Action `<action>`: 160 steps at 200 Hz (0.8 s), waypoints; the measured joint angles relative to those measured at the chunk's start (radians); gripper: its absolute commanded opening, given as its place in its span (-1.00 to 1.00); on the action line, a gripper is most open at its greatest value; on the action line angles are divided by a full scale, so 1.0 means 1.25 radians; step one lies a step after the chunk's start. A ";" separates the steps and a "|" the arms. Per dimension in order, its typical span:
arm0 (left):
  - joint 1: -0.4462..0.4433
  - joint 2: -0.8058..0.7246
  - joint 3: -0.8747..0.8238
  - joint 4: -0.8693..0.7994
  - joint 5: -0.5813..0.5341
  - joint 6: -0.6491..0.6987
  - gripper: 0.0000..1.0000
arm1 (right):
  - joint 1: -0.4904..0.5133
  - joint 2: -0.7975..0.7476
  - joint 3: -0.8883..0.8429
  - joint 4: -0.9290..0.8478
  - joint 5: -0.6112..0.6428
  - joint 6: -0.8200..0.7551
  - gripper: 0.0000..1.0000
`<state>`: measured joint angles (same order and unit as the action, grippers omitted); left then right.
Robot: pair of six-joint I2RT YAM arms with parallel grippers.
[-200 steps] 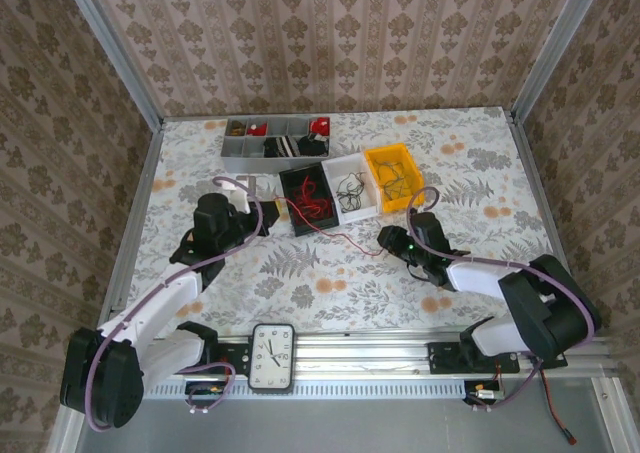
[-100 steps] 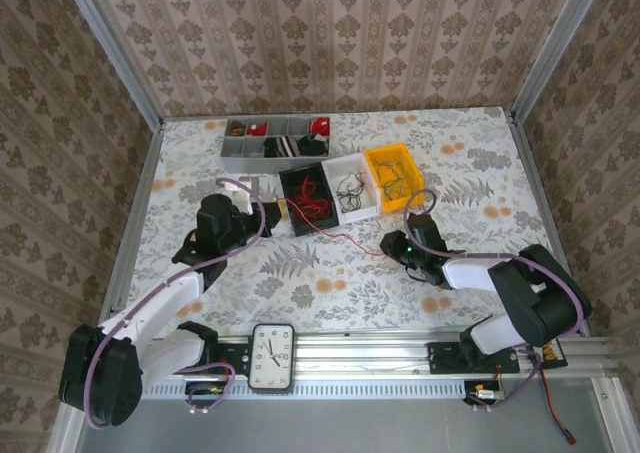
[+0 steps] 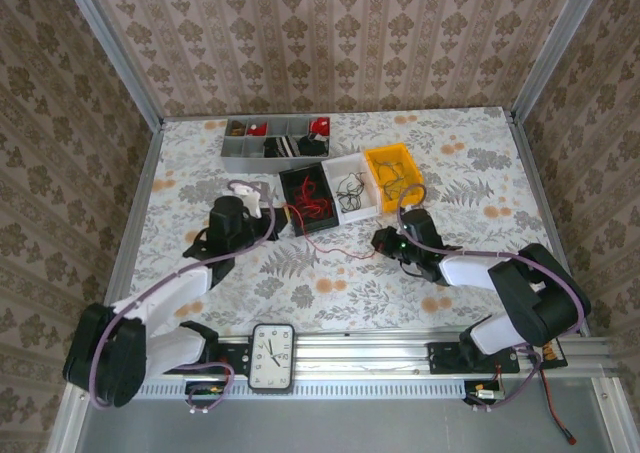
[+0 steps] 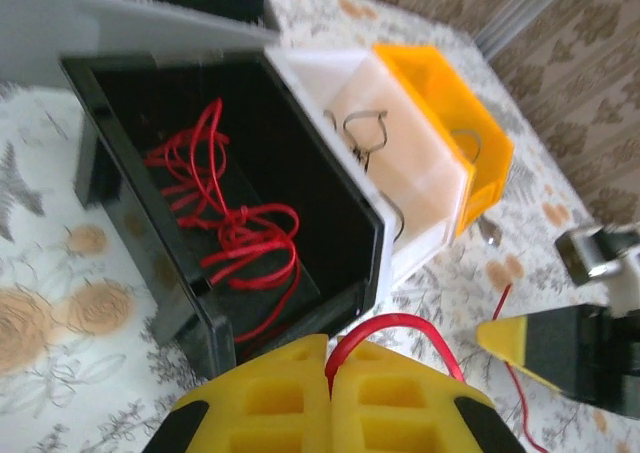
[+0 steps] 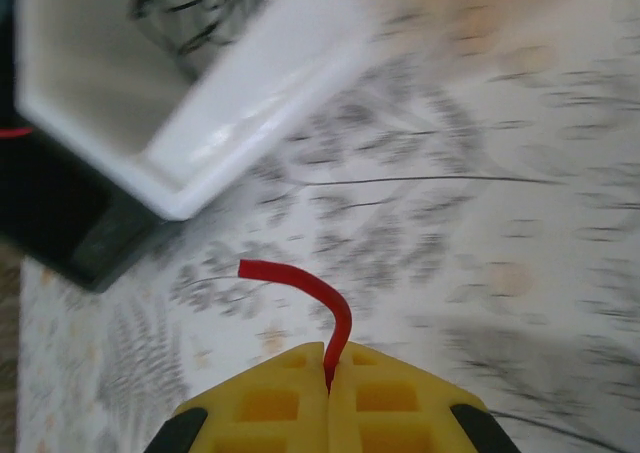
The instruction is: Untangle the cables
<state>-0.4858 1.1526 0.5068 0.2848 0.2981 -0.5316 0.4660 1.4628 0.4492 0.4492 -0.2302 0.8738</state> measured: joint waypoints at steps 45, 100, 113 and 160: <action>-0.086 0.199 0.081 0.034 0.019 0.000 -1.00 | 0.069 0.049 0.138 0.003 -0.084 -0.073 -0.98; -0.121 0.288 0.198 0.053 0.122 0.019 -1.00 | 0.081 0.140 0.231 0.032 -0.158 -0.092 -0.98; -0.119 0.288 0.204 0.048 0.138 0.029 -1.00 | 0.080 0.147 0.231 0.044 -0.158 -0.088 -0.98; -0.116 0.261 0.208 -0.016 0.197 0.081 -1.00 | 0.059 0.155 0.204 0.110 -0.174 -0.036 -0.97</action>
<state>-0.6304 1.4792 0.7666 0.2642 0.5449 -0.4297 0.5400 1.6562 0.7044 0.5869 -0.4477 0.8291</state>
